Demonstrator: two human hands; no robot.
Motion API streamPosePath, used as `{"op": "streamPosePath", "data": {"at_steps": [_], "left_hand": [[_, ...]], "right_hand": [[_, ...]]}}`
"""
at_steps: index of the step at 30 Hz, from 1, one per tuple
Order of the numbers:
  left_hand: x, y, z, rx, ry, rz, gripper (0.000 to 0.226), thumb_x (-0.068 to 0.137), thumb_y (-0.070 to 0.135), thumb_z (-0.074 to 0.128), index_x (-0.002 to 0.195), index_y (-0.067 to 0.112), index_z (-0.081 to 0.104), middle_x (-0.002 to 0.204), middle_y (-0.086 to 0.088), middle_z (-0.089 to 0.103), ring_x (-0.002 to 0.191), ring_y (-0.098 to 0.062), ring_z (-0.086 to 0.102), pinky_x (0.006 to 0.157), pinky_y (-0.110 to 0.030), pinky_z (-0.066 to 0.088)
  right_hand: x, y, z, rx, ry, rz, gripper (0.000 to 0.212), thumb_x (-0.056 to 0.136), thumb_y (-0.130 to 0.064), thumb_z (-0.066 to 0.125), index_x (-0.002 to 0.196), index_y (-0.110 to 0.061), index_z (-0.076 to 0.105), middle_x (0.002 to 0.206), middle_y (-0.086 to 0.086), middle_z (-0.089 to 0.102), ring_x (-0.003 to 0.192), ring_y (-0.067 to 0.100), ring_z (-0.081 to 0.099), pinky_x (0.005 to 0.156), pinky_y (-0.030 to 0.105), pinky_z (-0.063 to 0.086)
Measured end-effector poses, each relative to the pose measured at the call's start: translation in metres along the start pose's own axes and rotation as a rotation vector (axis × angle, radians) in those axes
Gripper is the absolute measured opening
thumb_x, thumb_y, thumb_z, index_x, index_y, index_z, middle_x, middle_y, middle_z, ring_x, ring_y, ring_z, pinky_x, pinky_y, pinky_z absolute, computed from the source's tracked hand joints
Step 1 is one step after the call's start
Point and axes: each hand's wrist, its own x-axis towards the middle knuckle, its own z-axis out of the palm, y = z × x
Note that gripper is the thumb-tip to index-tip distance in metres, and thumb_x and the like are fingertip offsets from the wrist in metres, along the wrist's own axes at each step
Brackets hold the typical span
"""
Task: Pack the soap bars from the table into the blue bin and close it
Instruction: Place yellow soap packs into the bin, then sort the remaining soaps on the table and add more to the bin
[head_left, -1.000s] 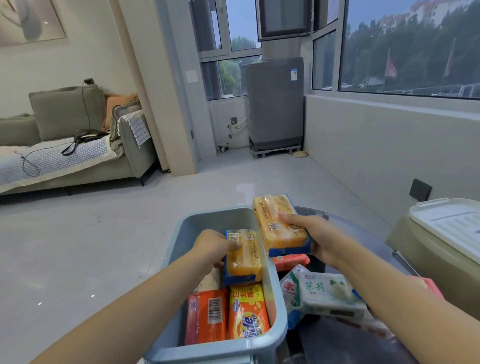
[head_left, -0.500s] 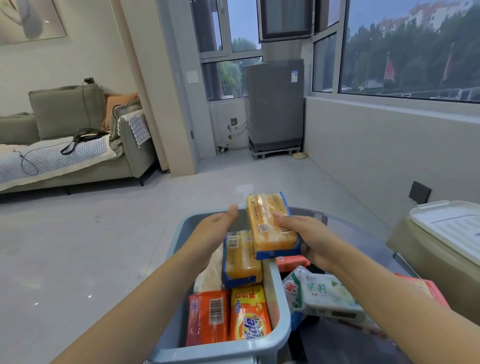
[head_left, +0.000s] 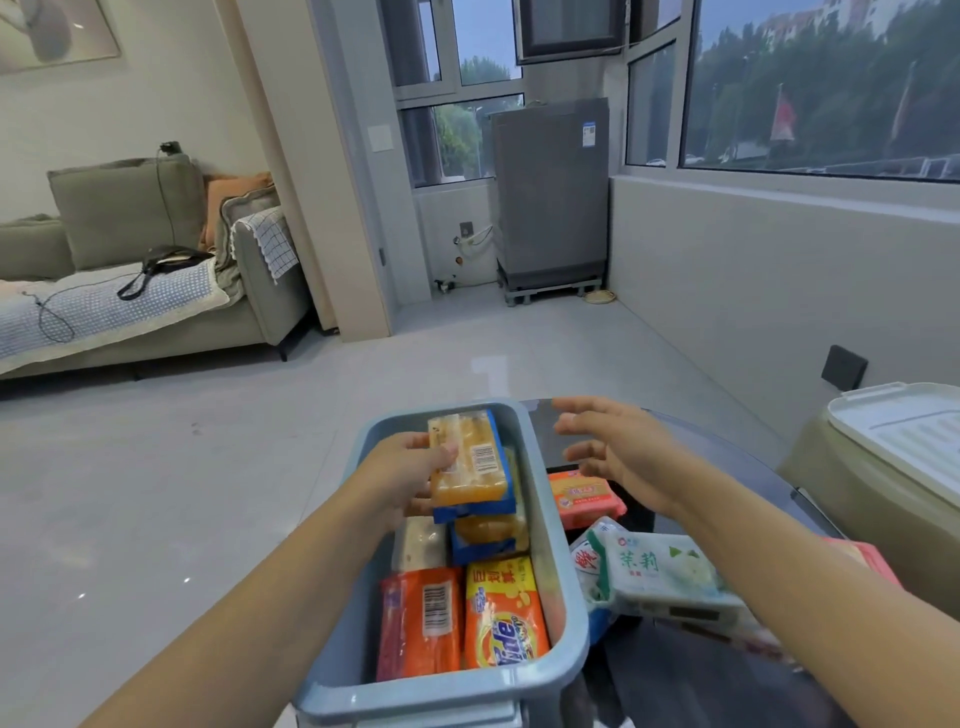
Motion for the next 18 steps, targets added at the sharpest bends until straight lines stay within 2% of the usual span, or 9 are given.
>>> {"op": "streamPosePath", "data": {"at_steps": [3,6,8,10,12,15,18], "left_hand": [[0.002,-0.001,0.006,0.033,0.005,-0.005,0.02,0.09,0.019,0.057,0.106,0.008,0.062,0.085,-0.005,0.071,0.059,-0.012,0.067,0.042,-0.02,0.05],[0.004,-0.003,0.011,0.147,0.012,0.026,0.02,0.086,0.026,0.062,0.1,0.011,0.065,0.085,-0.002,0.072,0.065,-0.008,0.068,0.047,-0.019,0.05],[0.005,-0.007,0.014,0.211,0.021,0.034,0.021,0.084,0.03,0.064,0.095,0.012,0.063,0.088,-0.002,0.072,0.071,-0.01,0.067,0.053,-0.019,0.05],[0.006,-0.01,0.015,0.244,0.047,0.046,0.022,0.084,0.034,0.064,0.091,0.014,0.059,0.089,-0.002,0.071,0.073,-0.012,0.067,0.055,-0.02,0.05],[0.006,-0.011,0.016,0.261,0.061,0.055,0.023,0.084,0.037,0.064,0.09,0.016,0.057,0.087,-0.001,0.07,0.072,-0.011,0.067,0.052,-0.019,0.049],[0.004,-0.009,0.016,0.264,0.035,0.031,0.026,0.084,0.038,0.062,0.096,0.015,0.055,0.089,-0.001,0.069,0.075,-0.012,0.067,0.057,-0.022,0.051],[-0.003,-0.006,0.022,0.25,0.059,0.015,0.041,0.086,0.039,0.059,0.116,0.012,0.052,0.1,0.001,0.065,0.087,-0.013,0.063,0.068,-0.025,0.05]], "right_hand": [[0.001,0.008,-0.007,-0.068,0.034,0.049,0.021,0.087,-0.014,0.057,0.107,-0.019,0.061,0.1,0.005,0.064,0.078,0.018,0.059,0.06,0.025,0.046],[0.001,0.014,-0.009,-0.161,0.018,0.098,0.019,0.089,-0.015,0.055,0.105,-0.019,0.063,0.101,0.005,0.064,0.078,0.018,0.06,0.058,0.024,0.048],[0.0,0.017,-0.006,-0.214,-0.029,0.109,0.024,0.089,-0.021,0.054,0.112,-0.017,0.062,0.103,0.005,0.065,0.08,0.018,0.063,0.062,0.025,0.053],[0.0,0.02,-0.001,-0.232,-0.115,0.102,0.027,0.089,-0.03,0.055,0.112,-0.017,0.063,0.103,0.004,0.068,0.087,0.021,0.067,0.073,0.032,0.057],[-0.001,0.021,0.004,-0.192,-0.192,0.09,0.025,0.088,-0.033,0.056,0.105,-0.018,0.065,0.094,0.001,0.073,0.082,0.018,0.071,0.067,0.03,0.058],[-0.004,0.022,0.007,-0.19,-0.229,0.059,0.016,0.086,-0.031,0.06,0.1,-0.025,0.064,0.083,-0.003,0.075,0.075,0.012,0.071,0.057,0.021,0.054],[-0.005,0.022,0.007,-0.258,-0.228,0.034,0.014,0.085,-0.032,0.061,0.099,-0.03,0.065,0.088,-0.003,0.075,0.078,0.013,0.071,0.064,0.025,0.057]]}}
